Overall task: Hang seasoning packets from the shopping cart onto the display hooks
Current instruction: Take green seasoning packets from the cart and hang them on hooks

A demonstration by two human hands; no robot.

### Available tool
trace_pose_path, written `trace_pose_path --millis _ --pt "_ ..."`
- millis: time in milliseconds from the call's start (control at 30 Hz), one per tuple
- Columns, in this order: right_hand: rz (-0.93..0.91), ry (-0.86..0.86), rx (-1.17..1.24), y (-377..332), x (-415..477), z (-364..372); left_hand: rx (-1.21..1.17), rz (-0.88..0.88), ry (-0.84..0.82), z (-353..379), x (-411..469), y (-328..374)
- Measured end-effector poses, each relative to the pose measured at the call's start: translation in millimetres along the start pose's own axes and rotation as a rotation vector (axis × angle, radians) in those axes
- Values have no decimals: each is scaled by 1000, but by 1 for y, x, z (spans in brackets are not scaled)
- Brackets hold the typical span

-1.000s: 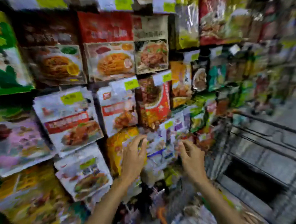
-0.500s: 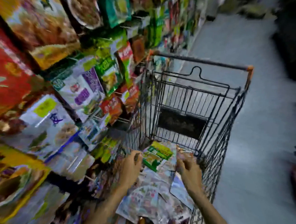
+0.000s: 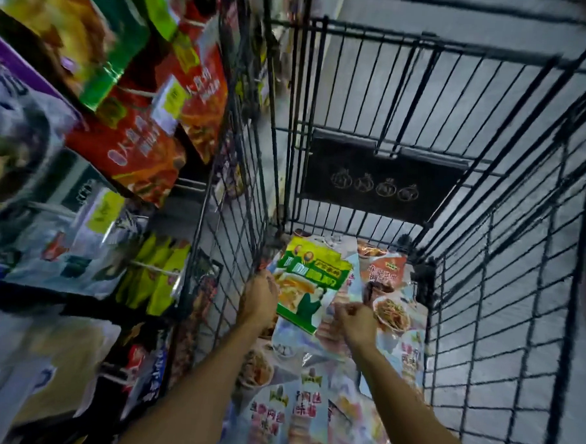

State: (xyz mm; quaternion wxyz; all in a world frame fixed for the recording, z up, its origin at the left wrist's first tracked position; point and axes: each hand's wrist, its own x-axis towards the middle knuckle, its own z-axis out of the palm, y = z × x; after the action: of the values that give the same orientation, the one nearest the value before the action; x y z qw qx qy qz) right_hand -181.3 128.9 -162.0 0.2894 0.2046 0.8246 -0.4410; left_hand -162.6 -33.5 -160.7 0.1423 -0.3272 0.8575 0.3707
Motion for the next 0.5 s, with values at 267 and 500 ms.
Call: trace_pose_path --millis 267,500 --pt "61 87 -65 12 39 33 -6 -166 -79 43 51 -16" --pt "107 151 -77 30 32 18 -21 -169 10 48 57 -16"
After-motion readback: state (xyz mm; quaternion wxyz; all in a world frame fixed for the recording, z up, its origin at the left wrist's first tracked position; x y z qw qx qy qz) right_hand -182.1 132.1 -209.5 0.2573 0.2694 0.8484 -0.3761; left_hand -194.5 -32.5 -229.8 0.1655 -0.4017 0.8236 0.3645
